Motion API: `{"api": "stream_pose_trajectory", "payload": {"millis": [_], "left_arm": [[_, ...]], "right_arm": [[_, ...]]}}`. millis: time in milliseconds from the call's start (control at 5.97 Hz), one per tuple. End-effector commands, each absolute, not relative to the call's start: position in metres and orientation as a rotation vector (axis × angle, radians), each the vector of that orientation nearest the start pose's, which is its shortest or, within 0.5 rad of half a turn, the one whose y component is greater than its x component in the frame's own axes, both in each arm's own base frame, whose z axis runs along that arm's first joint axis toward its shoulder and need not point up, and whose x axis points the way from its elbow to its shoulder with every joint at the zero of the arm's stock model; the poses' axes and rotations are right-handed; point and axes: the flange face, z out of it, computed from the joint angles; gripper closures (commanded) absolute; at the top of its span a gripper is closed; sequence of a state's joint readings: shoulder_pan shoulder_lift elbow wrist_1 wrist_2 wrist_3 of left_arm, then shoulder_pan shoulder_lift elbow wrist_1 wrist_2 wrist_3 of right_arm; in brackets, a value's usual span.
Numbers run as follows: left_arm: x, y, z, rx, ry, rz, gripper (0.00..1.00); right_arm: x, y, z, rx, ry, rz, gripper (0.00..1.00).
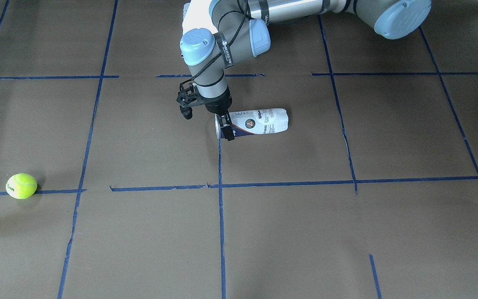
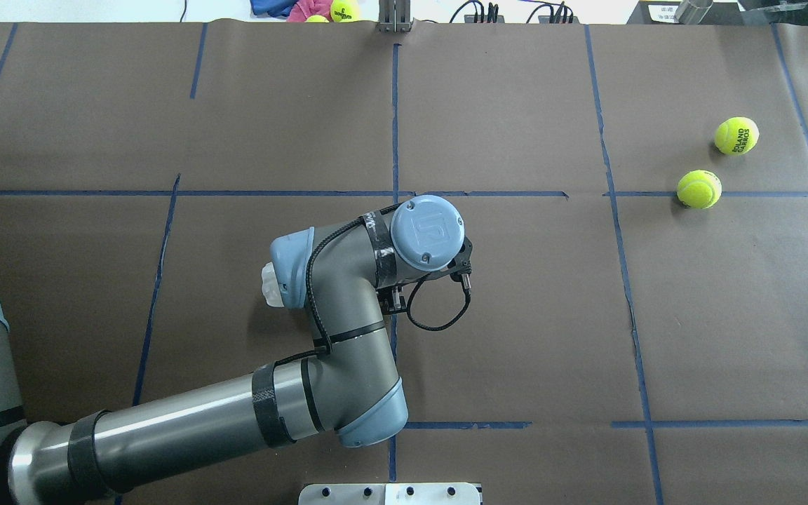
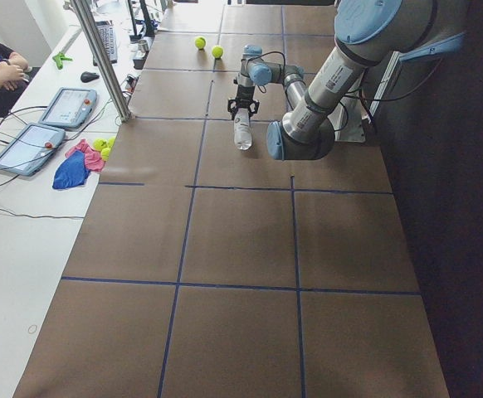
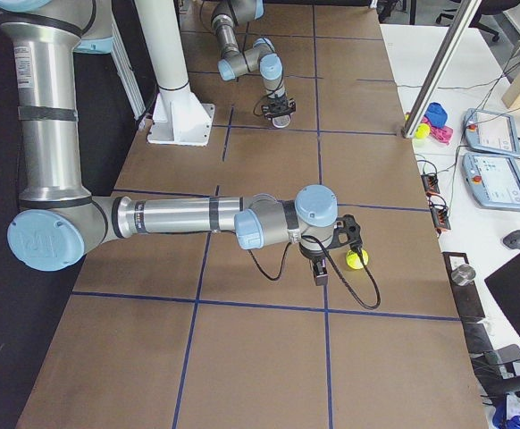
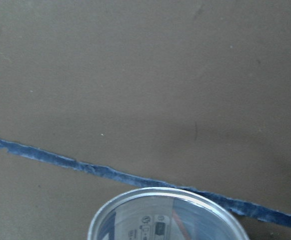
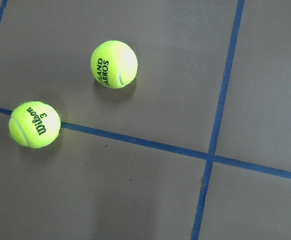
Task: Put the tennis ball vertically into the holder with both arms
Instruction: 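Close the left gripper around the open end of the clear can, then lift and rotate the can upright with the left gripper, opening upward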
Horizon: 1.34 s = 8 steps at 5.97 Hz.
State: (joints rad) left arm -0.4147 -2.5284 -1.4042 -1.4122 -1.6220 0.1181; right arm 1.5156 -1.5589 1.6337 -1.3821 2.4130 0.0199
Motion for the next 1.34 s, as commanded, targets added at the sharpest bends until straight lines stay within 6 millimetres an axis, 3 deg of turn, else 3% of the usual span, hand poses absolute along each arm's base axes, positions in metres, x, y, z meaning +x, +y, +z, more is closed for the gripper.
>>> {"api": "stream_pose_trajectory", "payload": {"millis": [0,335,503,670,838,1173], "left_arm": [[0.583,-0.458,0.097,0.684,0.429,1.159,0.23],[0.49,-0.511,0.045,0.778,0.664,1.077,0.23],[0.461,-0.524,0.026,0.882,0.804,0.996,0.23],[0.449,-0.528,0.025,0.936,0.893,0.954,0.23],[0.443,-0.523,0.029,1.013,0.98,0.918,0.23],[0.432,-0.512,0.105,1.17,1.105,0.862,0.23]], "right_arm": [[0.031,-0.514,0.594,0.219,-0.846,-0.145,0.0],[0.03,-0.514,0.594,0.22,-0.847,-0.146,0.0],[0.03,-0.514,0.594,0.22,-0.847,-0.146,0.0],[0.03,-0.514,0.595,0.217,-0.847,-0.145,0.0],[0.03,-0.514,0.595,0.218,-0.847,-0.145,0.0],[0.03,-0.514,0.595,0.217,-0.847,-0.145,0.0]]}}
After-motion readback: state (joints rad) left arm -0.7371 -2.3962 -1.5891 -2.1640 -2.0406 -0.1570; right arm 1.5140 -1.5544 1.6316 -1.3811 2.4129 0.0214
